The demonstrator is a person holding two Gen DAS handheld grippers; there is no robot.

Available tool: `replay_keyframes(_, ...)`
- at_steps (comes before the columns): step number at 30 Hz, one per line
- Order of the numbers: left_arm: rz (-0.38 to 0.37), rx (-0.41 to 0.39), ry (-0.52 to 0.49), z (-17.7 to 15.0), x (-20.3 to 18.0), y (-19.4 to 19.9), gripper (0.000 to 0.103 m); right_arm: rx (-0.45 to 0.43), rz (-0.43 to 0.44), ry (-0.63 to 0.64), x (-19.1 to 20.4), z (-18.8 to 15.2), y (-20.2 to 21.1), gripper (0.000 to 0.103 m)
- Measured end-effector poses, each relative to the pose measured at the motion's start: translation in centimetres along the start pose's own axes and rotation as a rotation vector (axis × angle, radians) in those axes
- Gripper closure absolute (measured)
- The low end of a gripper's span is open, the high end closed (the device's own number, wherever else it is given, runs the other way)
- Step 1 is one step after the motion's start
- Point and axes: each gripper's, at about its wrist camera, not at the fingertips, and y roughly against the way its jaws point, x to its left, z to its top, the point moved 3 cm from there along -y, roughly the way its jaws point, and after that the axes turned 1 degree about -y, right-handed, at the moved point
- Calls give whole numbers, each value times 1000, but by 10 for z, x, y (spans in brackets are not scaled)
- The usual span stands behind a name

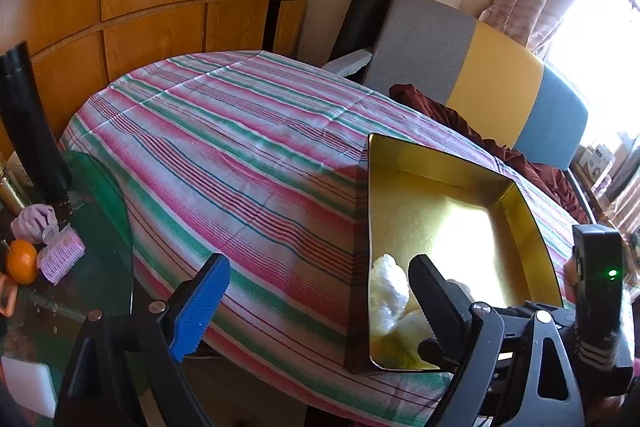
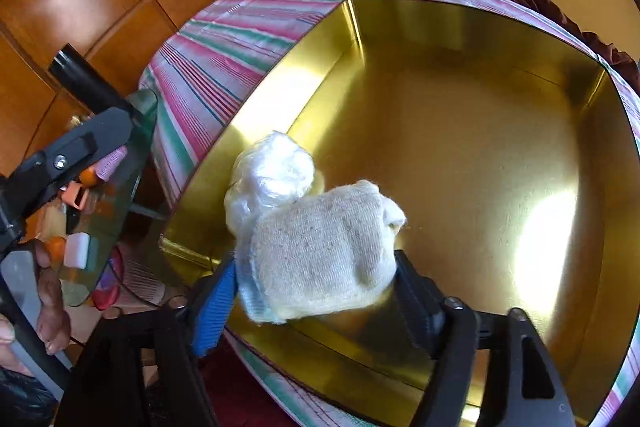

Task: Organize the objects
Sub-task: 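Carry the beige sock into the gold box and open the right gripper, then move the left gripper to the yellow knit sock and grasp it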

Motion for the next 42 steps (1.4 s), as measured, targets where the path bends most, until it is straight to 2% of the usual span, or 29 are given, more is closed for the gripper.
replay_keyframes(5, 25, -31, -49, 1, -11, 8, 11, -82, -30, -19, -7, -3, 32, 16)
replay_keyframes(10, 34, -60, -117, 2, -29, 18, 9, -171, -96, -40, -23, -11, 72, 16)
replay_keyframes(17, 11, -73, -218, -2, -62, 28, 9, -274, -209, -123, -67, -30, 123, 16)
replay_keyframes(32, -107, -37, -392, -19, -142, 27, 9, -392, -455, -412, -184, -89, 219, 16)
replay_keyframes(39, -179, -29, -474, -28, -183, 27, 9, -460, -599, -607, -251, -136, 277, 16)
replay_keyframes(42, -212, -27, -510, -31, -199, 28, 9, -506, -656, -727, -283, -165, 301, 16)
